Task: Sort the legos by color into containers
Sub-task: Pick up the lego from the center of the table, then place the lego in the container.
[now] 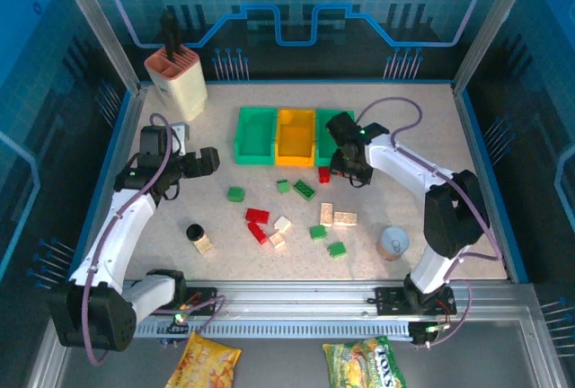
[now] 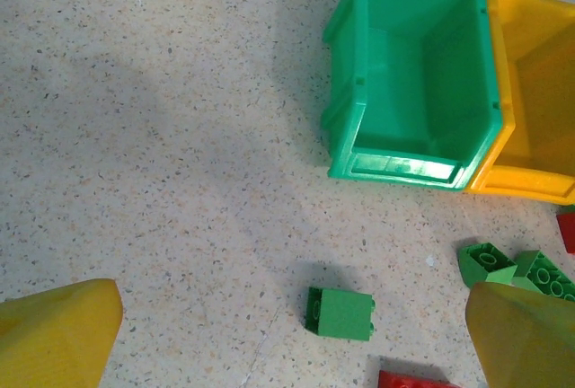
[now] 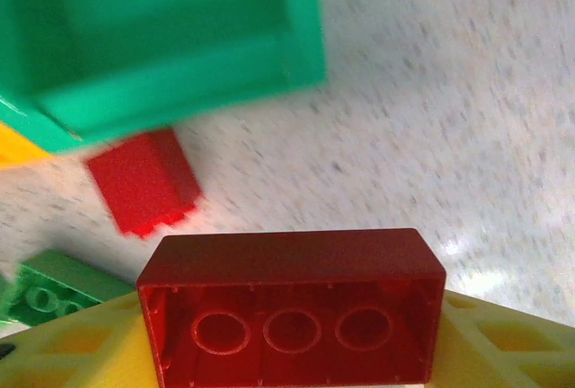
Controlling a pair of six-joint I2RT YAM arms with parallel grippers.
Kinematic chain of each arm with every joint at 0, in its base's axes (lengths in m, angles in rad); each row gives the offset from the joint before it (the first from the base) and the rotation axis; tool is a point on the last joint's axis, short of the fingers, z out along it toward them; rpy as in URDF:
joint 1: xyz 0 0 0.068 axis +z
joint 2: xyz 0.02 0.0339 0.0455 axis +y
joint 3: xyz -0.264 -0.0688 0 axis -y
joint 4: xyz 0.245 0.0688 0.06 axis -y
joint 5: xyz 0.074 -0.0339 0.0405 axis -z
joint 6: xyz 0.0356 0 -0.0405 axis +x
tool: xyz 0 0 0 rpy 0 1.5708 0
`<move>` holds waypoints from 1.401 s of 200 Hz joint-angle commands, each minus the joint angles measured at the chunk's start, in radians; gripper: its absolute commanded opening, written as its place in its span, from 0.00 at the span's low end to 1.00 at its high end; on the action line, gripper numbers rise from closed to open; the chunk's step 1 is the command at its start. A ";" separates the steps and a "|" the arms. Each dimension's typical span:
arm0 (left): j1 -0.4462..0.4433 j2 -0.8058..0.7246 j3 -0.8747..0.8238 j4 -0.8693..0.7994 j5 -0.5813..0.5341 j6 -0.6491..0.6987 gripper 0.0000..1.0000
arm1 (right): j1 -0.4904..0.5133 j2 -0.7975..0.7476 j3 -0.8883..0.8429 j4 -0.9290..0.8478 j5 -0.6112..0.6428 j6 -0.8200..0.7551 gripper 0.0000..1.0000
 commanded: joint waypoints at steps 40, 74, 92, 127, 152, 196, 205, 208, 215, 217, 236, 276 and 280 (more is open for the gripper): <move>0.011 -0.030 -0.019 0.013 -0.008 0.032 0.99 | -0.046 0.198 0.273 -0.072 0.009 -0.214 0.66; 0.012 -0.032 -0.022 0.009 -0.015 0.033 0.99 | -0.075 0.288 0.390 -0.082 -0.022 -0.249 0.66; 0.012 -0.036 -0.023 0.009 -0.019 0.035 0.99 | -0.085 0.330 0.438 -0.087 -0.038 -0.260 0.67; 0.013 -0.048 -0.029 0.011 -0.038 0.041 0.99 | -0.094 0.399 0.513 -0.098 -0.061 -0.270 0.69; 0.013 -0.049 -0.030 0.006 -0.040 0.039 0.99 | -0.094 0.434 0.554 -0.099 -0.084 -0.266 0.69; 0.012 -0.060 -0.035 0.009 -0.045 0.042 0.99 | -0.094 0.466 0.570 -0.103 -0.079 -0.247 0.70; 0.012 -0.060 -0.034 0.009 -0.045 0.041 0.99 | -0.094 0.466 0.568 -0.105 -0.071 -0.246 0.71; 0.012 -0.060 -0.035 0.010 -0.045 0.042 0.99 | -0.094 0.466 0.566 -0.107 -0.069 -0.245 0.71; 0.012 -0.061 -0.033 0.009 -0.046 0.041 0.99 | -0.094 0.466 0.565 -0.108 -0.065 -0.244 0.71; 0.012 -0.061 -0.033 0.009 -0.047 0.041 0.99 | -0.094 0.466 0.564 -0.108 -0.064 -0.244 0.71; 0.012 -0.067 -0.036 0.012 -0.054 0.040 0.99 | -0.094 0.461 0.557 -0.109 -0.048 -0.245 0.72; 0.012 -0.082 -0.040 0.020 -0.060 0.039 0.99 | -0.093 0.450 0.558 -0.113 -0.035 -0.246 0.73; 0.013 -0.083 -0.039 0.020 -0.060 0.040 0.99 | -0.093 0.448 0.559 -0.113 -0.035 -0.246 0.73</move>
